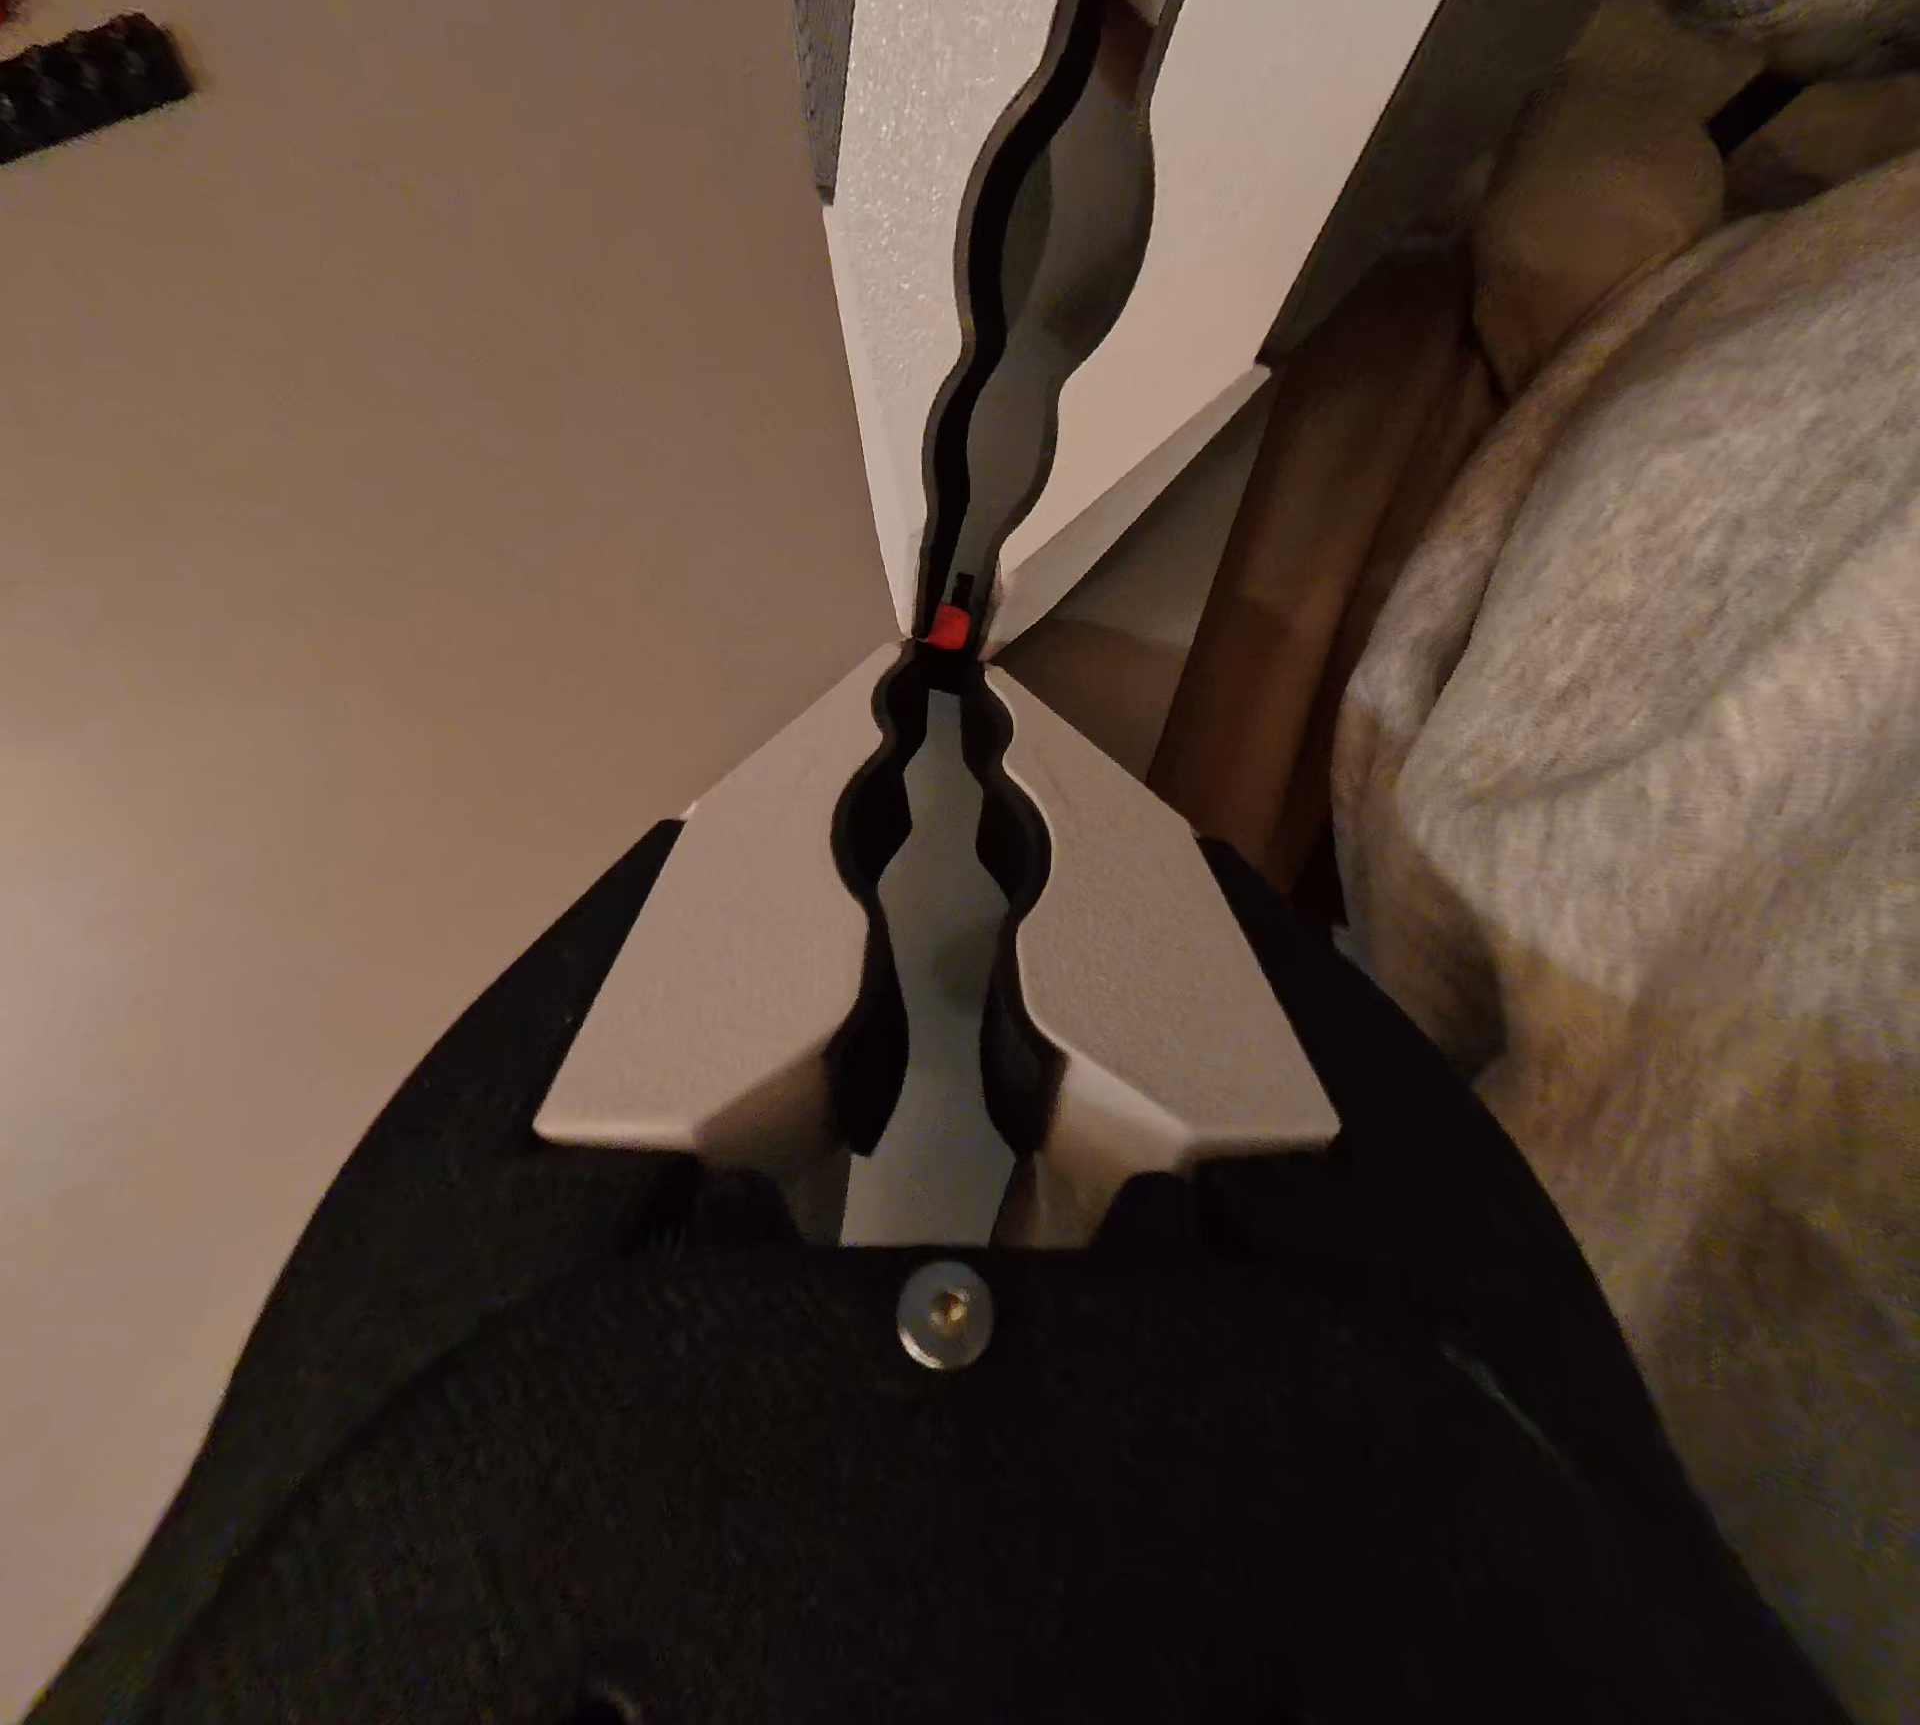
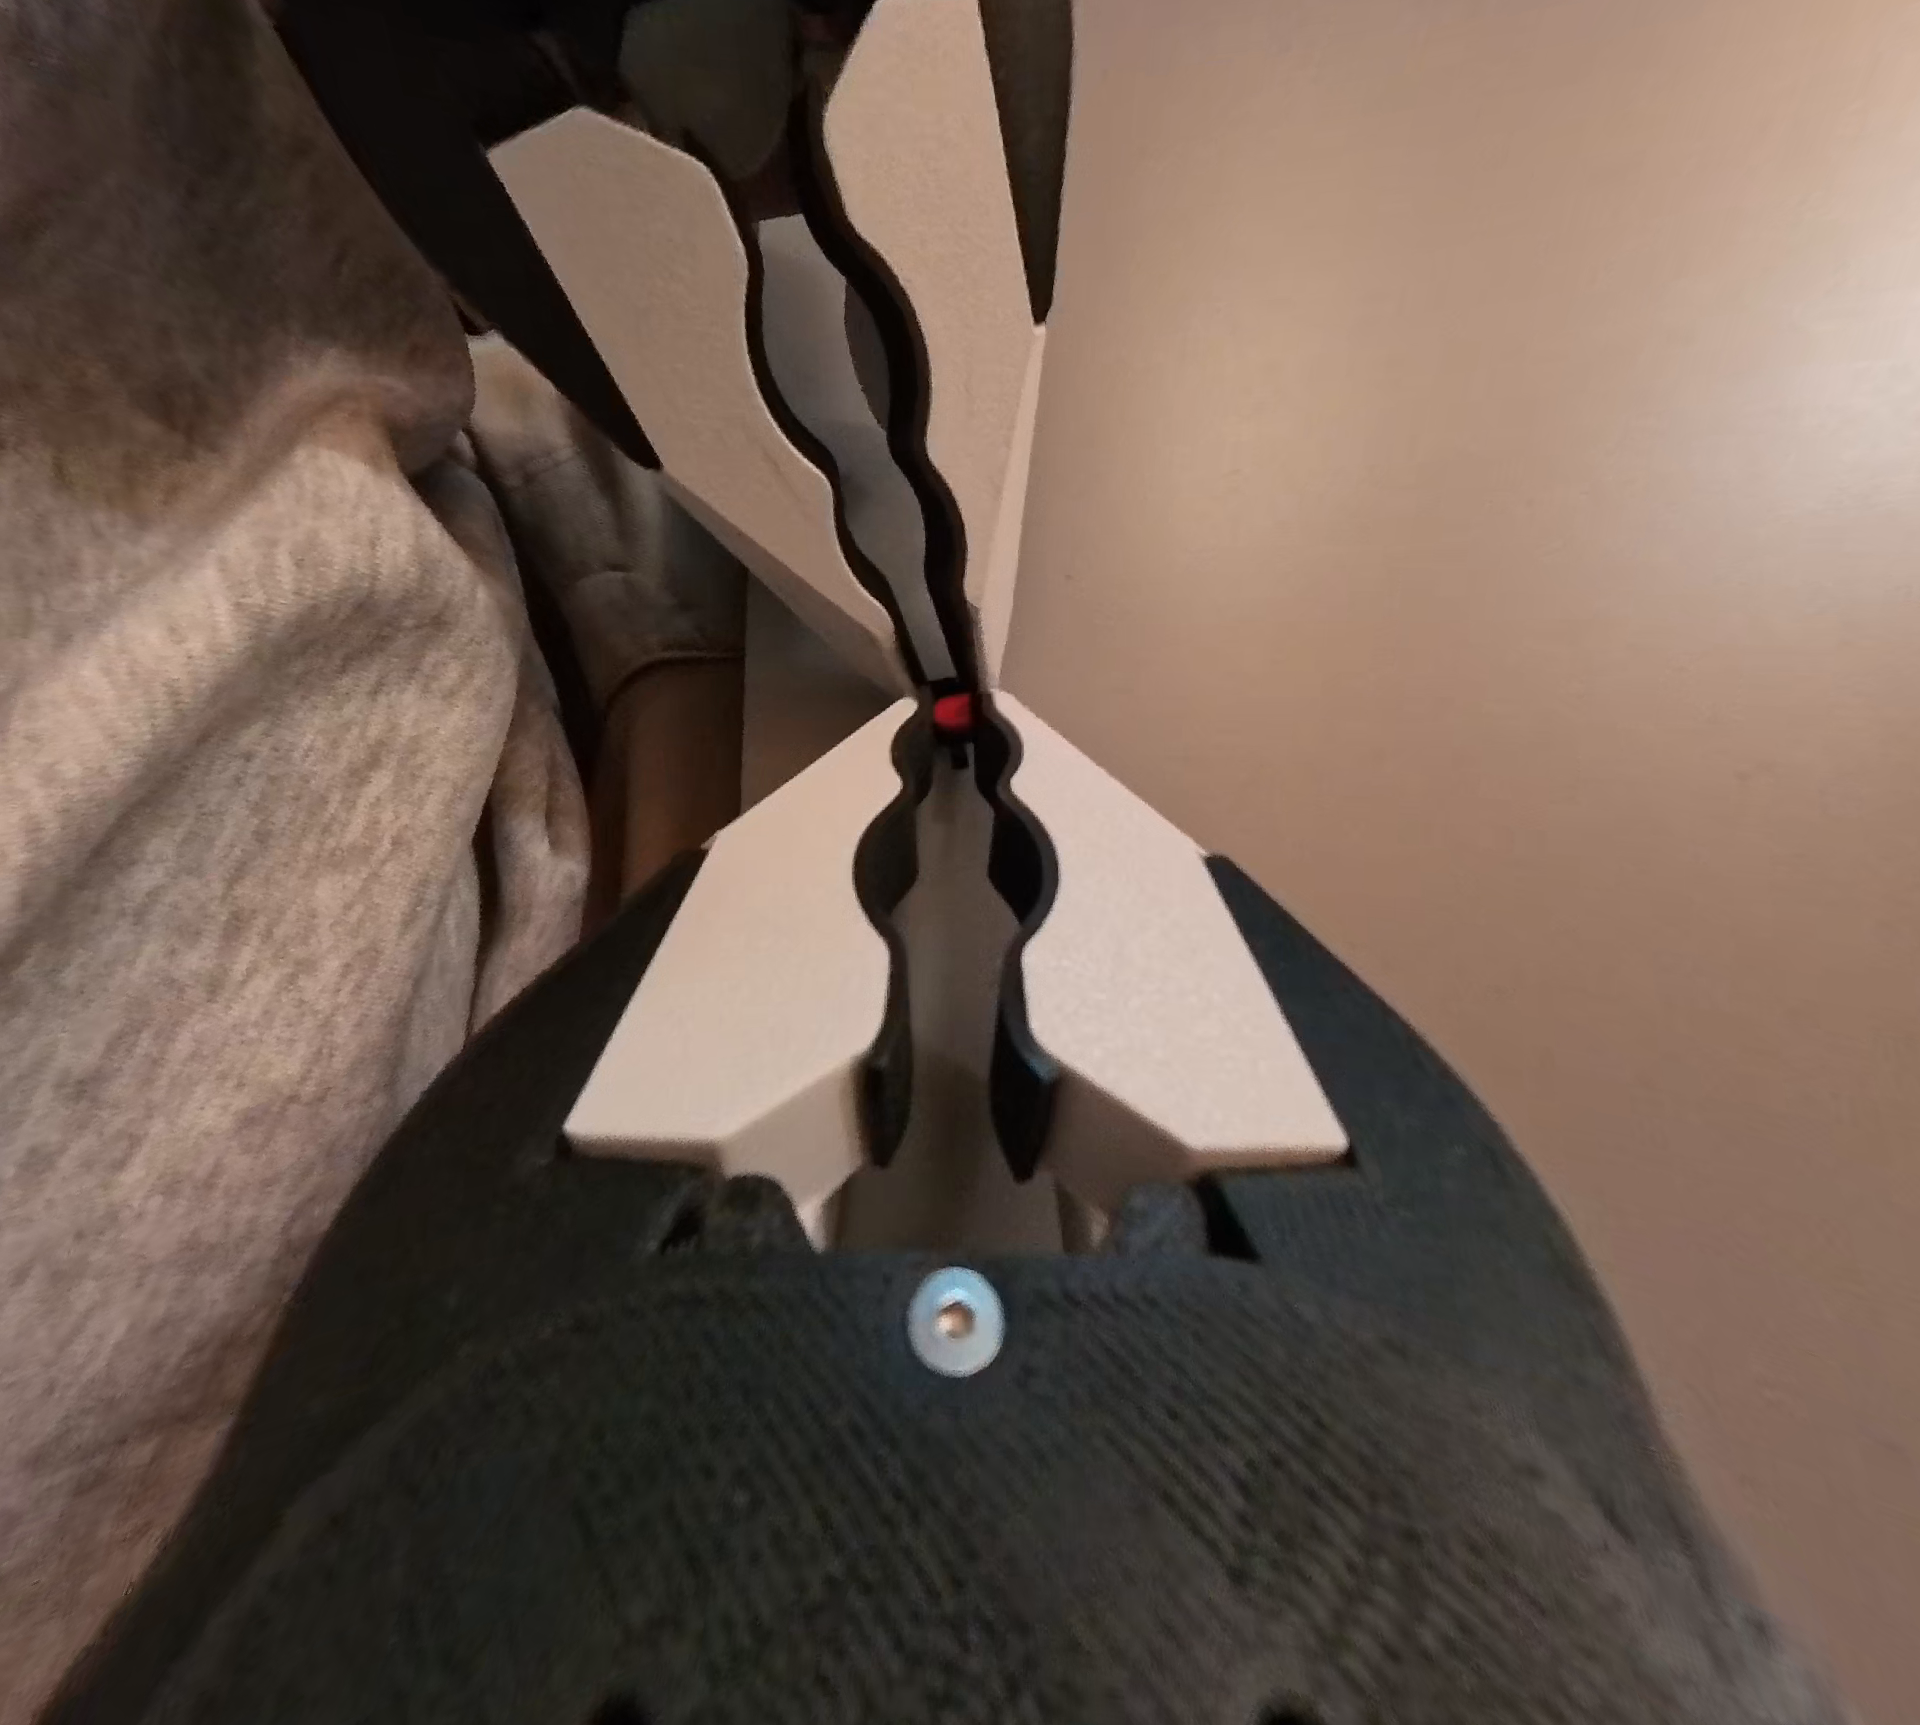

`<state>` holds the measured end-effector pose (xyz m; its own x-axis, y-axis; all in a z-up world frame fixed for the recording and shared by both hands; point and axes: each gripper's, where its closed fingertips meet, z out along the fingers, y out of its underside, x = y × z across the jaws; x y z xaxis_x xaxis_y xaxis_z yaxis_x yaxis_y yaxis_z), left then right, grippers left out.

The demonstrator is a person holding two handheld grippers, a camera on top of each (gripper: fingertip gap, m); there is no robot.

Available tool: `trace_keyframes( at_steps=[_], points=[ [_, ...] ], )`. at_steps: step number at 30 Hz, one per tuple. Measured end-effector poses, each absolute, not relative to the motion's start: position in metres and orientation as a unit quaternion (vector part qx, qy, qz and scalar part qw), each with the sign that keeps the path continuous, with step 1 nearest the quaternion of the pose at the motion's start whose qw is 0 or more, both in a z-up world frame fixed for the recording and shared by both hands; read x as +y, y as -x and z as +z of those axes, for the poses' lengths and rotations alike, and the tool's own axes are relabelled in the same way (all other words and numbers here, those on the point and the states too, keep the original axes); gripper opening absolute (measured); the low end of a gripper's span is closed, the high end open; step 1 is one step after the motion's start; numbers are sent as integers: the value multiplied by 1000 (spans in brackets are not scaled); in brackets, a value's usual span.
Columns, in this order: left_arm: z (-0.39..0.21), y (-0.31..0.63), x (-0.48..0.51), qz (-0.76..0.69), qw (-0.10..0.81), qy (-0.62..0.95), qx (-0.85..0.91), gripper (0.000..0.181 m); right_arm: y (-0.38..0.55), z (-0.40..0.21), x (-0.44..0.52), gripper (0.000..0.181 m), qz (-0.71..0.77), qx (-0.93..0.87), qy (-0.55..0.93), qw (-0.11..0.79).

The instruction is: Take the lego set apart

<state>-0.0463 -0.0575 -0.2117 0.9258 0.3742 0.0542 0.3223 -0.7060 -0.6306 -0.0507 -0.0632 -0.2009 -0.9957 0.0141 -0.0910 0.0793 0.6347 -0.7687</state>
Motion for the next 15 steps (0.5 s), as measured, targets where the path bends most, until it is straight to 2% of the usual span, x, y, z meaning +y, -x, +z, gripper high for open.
trace_keyframes(
  at_steps=[15],
  points=[
    [-212,57,-58,75,345,910,-218,10,62,-198,-65,3,-437,895,-84,17]
  ],
)
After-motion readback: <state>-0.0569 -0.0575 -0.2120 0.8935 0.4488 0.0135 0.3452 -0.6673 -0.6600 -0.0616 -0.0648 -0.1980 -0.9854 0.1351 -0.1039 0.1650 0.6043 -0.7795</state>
